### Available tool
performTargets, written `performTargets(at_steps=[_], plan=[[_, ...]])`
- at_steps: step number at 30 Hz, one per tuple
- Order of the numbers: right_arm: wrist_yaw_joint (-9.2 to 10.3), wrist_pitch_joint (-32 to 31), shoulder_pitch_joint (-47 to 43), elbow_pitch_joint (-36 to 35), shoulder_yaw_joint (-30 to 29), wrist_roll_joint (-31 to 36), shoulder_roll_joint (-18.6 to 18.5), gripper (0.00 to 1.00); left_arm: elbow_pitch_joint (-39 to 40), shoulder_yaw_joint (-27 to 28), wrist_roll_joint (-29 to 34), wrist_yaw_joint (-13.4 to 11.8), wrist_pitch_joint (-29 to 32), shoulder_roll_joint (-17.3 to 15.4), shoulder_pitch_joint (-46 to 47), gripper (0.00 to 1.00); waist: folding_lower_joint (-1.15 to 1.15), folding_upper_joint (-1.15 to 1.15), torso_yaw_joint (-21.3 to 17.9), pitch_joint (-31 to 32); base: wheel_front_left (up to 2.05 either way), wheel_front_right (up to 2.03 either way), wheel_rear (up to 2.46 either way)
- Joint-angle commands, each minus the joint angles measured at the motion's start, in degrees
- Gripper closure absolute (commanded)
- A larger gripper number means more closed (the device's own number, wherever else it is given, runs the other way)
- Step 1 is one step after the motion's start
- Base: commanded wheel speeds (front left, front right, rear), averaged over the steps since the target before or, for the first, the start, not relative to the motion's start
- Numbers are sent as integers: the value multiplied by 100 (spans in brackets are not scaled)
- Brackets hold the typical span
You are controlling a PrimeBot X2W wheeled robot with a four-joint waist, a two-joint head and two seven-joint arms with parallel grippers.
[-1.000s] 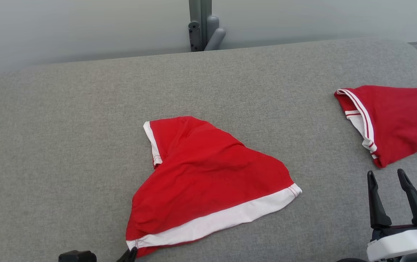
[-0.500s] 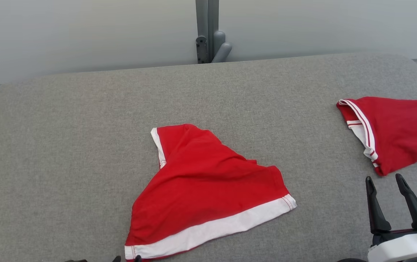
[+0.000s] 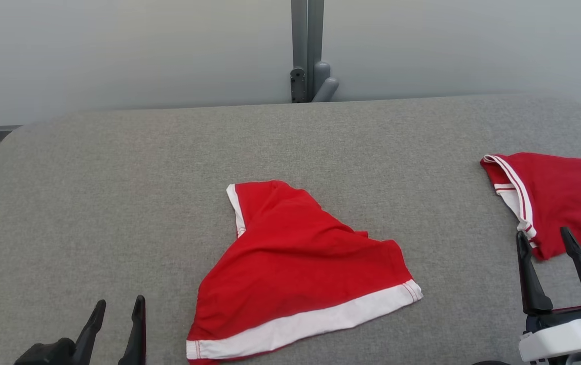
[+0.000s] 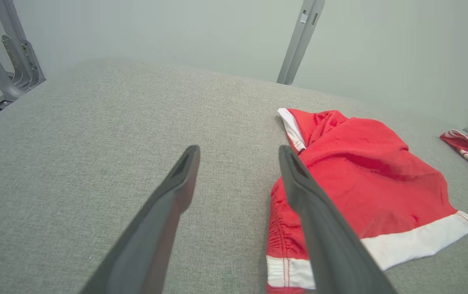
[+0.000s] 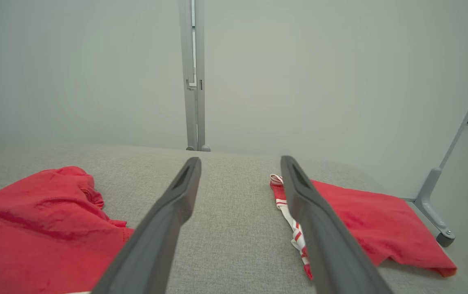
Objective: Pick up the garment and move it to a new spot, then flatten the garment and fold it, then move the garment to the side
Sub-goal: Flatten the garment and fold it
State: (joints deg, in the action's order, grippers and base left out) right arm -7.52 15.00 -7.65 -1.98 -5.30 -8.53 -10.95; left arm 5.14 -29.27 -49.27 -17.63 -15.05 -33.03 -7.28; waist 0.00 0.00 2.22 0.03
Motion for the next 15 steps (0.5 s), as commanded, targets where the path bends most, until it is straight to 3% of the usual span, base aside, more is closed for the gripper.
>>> performTargets(at_steps=[1,8,15], plan=[[7,24,5,-22,-8,40,35,0,34,136,308,43,-11,96,-114,0,0,0,101,34,0,0,0],[7,24,52,129,99,61,208,0,-156,1013,1687,528,-12,841,-271,0,0,0,349,75,0,0,0],[7,23,99,501,248,92,392,0,-759,1661,2459,1527,-7,1616,-455,0,0,0,484,133,0,0,0]])
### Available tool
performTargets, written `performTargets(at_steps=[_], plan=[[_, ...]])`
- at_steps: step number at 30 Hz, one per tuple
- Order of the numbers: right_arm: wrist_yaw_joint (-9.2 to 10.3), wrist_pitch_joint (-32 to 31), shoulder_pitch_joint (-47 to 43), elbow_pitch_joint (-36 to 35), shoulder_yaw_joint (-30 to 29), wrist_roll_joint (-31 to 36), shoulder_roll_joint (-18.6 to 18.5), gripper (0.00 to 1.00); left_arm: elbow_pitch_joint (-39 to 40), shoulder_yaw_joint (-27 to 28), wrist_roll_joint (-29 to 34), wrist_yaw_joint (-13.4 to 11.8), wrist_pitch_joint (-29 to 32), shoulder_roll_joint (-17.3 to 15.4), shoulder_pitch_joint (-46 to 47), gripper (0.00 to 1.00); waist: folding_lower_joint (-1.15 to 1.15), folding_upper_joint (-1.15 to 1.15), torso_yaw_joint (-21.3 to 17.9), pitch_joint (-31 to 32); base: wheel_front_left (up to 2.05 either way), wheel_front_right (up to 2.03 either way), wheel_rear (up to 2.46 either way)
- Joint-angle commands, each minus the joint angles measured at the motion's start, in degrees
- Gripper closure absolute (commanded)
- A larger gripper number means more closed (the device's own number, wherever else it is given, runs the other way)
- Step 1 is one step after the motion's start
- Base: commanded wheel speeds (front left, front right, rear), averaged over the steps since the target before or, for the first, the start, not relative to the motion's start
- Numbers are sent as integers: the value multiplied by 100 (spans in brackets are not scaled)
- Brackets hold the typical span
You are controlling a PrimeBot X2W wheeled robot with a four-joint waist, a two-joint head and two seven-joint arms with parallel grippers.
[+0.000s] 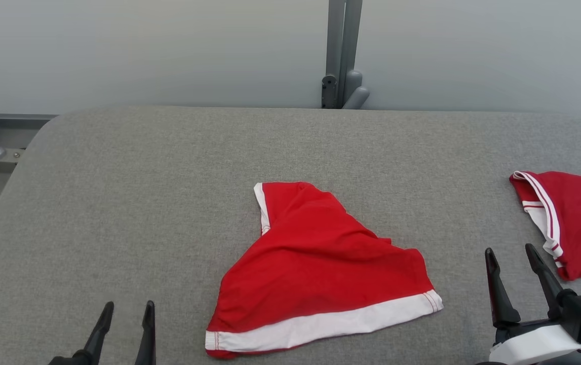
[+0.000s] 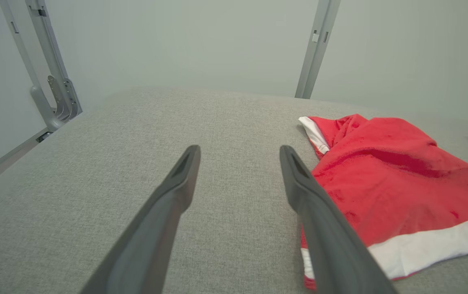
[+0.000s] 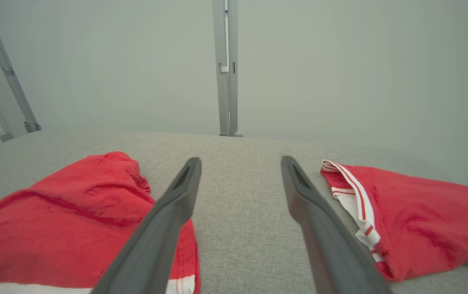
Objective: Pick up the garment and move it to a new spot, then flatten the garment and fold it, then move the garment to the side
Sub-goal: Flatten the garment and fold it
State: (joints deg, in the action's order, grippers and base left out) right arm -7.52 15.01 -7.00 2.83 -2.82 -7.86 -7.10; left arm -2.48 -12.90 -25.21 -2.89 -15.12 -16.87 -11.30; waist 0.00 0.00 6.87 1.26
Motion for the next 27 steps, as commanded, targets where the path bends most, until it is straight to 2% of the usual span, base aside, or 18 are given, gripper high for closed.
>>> performTargets(at_steps=[1,4,8,15,27], plan=[[7,22,37,85,-3,27,27,0,-88,85,143,210,1,75,-54,0,0,0,33,5,0,0,0],[7,22,62,239,-27,26,105,0,-309,267,421,662,1,242,54,0,0,0,70,-19,0,0,0],[7,22,-13,311,-180,45,235,0,-544,472,662,942,1,409,206,0,0,0,82,-53,0,0,0],[7,22,-122,283,-407,63,372,0,-624,599,785,1040,1,541,337,0,0,0,33,-85,0,0,0],[7,22,-65,305,-344,96,405,0,-517,463,646,1043,1,469,265,0,0,0,-96,-96,0,0,0]])
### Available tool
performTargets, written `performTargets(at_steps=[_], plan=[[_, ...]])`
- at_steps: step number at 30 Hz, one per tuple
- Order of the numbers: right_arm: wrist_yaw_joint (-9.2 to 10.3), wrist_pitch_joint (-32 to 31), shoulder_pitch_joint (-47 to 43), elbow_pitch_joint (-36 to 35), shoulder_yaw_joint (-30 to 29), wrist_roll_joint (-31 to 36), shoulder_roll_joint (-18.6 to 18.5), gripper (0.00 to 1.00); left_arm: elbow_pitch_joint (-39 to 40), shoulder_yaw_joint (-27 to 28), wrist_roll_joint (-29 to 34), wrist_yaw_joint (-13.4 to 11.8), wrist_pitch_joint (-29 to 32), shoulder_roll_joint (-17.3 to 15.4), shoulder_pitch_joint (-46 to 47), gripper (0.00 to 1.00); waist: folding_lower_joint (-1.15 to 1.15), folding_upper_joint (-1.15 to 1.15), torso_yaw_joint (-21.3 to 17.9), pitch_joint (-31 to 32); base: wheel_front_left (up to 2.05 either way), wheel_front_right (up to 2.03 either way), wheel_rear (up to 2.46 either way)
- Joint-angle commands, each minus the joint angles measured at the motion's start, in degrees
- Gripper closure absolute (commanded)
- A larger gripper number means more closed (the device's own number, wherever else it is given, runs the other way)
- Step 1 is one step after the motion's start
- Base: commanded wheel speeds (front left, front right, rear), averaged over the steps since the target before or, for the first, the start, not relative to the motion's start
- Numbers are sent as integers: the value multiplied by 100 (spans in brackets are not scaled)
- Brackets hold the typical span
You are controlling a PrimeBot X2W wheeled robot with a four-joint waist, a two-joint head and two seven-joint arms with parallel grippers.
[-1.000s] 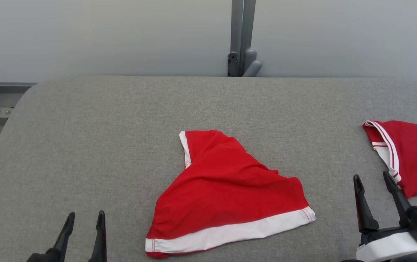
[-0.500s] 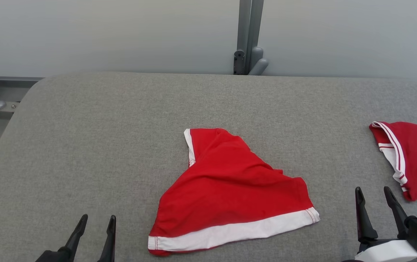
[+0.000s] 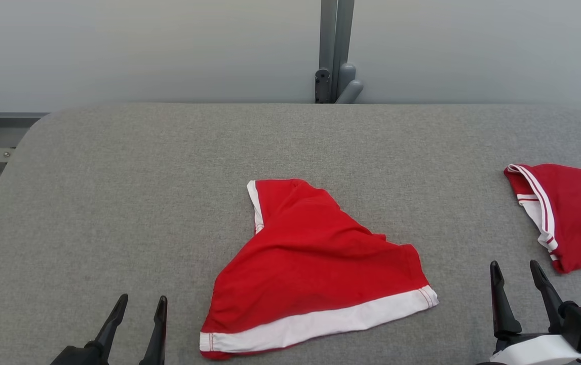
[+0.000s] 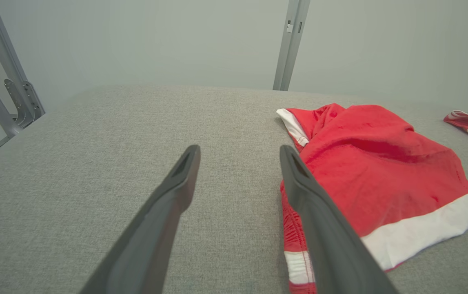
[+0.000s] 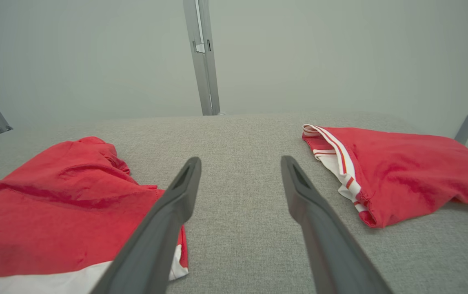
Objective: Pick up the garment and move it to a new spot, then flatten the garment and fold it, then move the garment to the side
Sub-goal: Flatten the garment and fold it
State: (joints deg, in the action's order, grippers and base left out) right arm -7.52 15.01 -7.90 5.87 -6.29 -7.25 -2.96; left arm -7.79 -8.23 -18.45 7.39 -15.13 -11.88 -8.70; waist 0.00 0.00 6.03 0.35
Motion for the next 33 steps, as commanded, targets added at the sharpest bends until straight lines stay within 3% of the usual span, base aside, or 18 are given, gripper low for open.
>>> performTargets(at_steps=[1,33], plan=[[7,22,35,0,7,36,-8,0,16,-10,-34,15,2,-31,3,0,0,0,-25,-7,0,0,0],[7,22,29,96,234,-77,-47,0,-92,58,-184,15,2,46,-116,0,0,0,-428,91,0,0,0]])
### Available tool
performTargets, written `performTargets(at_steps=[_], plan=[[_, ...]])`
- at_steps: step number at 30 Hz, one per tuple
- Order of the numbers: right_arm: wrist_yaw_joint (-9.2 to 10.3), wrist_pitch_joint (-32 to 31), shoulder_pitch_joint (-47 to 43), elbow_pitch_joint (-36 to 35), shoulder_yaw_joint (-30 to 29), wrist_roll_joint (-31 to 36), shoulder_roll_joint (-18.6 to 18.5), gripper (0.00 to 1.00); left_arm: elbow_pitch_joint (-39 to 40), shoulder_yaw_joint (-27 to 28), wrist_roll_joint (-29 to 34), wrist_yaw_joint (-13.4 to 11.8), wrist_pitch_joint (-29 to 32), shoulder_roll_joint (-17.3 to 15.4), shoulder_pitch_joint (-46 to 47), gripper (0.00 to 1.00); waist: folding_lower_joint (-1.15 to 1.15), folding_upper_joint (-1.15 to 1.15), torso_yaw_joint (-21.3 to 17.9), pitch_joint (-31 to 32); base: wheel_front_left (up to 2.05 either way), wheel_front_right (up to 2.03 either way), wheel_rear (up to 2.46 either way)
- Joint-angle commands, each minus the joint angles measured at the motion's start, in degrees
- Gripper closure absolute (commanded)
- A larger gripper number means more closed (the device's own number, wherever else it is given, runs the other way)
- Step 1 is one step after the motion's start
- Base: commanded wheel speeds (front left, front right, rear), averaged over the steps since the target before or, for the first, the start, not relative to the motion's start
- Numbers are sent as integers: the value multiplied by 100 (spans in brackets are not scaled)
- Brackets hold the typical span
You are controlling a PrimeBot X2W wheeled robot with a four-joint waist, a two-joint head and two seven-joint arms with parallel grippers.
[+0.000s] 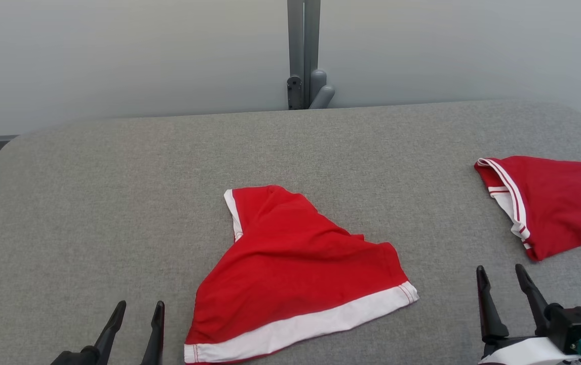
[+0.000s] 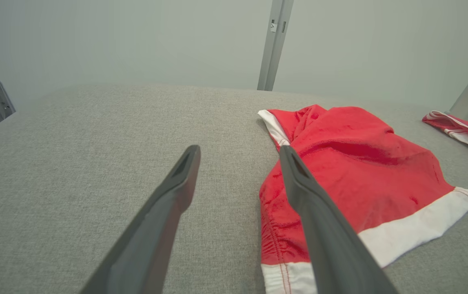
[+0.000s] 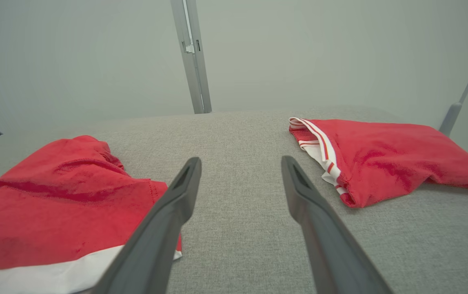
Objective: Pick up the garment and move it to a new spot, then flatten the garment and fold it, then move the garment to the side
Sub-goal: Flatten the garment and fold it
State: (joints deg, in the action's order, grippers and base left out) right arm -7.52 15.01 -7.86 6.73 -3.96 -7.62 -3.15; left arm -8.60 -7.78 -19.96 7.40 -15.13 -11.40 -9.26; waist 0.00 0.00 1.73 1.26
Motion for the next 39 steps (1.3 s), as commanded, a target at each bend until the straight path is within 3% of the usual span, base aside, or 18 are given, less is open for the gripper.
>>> performTargets(at_steps=[1,6,13,17,23,36,39], plan=[[7,22,44,25,78,-88,-64,0,-47,21,-85,14,2,-3,-70,0,0,0,3,1,0,0,0],[7,-83,150,381,875,-402,-501,0,-423,-151,-425,14,52,-203,-127,0,0,0,-5,22,0,0,0],[7,-1204,700,637,1671,-740,-1164,0,-349,-485,-1114,14,1155,-418,-221,0,0,0,37,-24,0,0,0],[7,-1711,981,846,2021,-861,-1326,0,-176,-681,-1365,14,1672,-436,-174,0,0,0,120,-98,0,0,0],[7,-1960,1259,1144,2382,-1132,-1384,0,-160,-876,-1484,15,1852,-388,-16,0,0,0,194,-246,0,0,0],[7,-1737,1682,1847,2809,-1346,-1267,0,-459,-1231,-1809,15,1848,-441,351,0,0,0,140,-362,0,0,0],[8,-1658,1797,2030,2964,-1426,-1222,4,-592,-1328,-1898,15,1816,-459,437,0,0,0,119,-383,0,0,0]])
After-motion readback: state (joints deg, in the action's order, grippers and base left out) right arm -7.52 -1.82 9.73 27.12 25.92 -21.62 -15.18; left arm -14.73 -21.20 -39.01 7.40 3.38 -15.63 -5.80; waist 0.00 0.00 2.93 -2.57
